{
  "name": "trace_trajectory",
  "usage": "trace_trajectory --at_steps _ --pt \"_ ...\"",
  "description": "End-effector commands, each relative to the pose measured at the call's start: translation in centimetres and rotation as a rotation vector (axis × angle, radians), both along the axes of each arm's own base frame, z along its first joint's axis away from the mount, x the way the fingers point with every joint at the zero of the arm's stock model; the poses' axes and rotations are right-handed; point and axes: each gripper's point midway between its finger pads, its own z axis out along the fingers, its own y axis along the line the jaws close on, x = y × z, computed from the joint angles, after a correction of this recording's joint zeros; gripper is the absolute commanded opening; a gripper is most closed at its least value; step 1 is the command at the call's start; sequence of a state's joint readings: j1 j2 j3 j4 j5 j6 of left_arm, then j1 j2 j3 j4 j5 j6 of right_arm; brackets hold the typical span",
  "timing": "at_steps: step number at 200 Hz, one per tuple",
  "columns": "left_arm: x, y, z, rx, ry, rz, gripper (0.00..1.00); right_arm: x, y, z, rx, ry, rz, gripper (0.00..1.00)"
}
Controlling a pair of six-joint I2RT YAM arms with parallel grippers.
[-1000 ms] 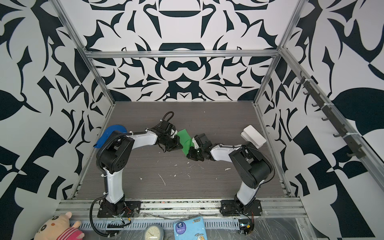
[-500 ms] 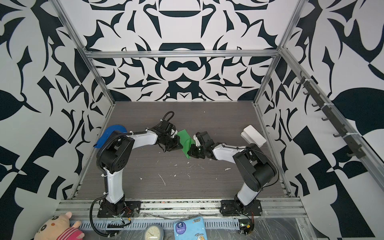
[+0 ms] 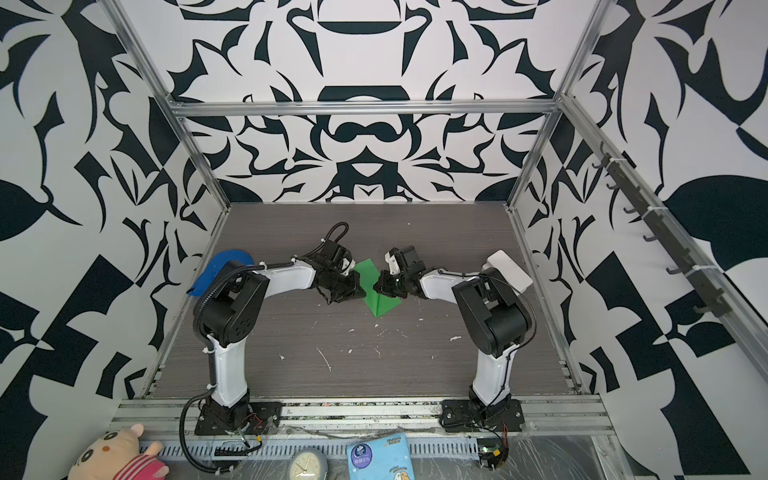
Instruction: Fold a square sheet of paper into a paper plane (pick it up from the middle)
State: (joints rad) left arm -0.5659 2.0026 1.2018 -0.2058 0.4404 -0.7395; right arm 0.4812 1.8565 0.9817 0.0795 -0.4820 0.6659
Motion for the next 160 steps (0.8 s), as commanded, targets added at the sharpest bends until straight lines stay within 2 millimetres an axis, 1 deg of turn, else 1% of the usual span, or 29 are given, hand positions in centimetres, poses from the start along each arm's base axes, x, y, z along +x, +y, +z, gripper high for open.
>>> trace_trajectory --at_steps 1,51,88,135,150,160 --pt "-1.0 2.0 -3.4 0.131 0.060 0.021 0.00 0.8 0.5 1.2 0.024 -0.031 0.031 0.00" --pt "-0.9 2.0 -3.3 0.132 0.058 0.020 0.00 0.9 -1.1 -0.6 -0.012 0.006 -0.021 0.00" --pt "-0.9 2.0 -3.4 0.136 0.057 0.021 0.00 0.7 -1.7 -1.7 -0.034 0.034 -0.038 0.00" --pt "-0.7 2.1 -3.2 0.144 0.048 0.020 0.00 -0.2 -3.0 -3.7 -0.060 0.087 -0.092 0.00" --pt "-0.6 2.2 -3.3 0.154 0.044 0.016 0.00 -0.4 -3.3 -3.7 -0.049 0.085 -0.113 0.00" --pt "-0.5 2.2 -3.3 0.160 0.041 0.008 0.00 -0.2 -3.2 -2.9 -0.031 0.066 -0.115 0.00"
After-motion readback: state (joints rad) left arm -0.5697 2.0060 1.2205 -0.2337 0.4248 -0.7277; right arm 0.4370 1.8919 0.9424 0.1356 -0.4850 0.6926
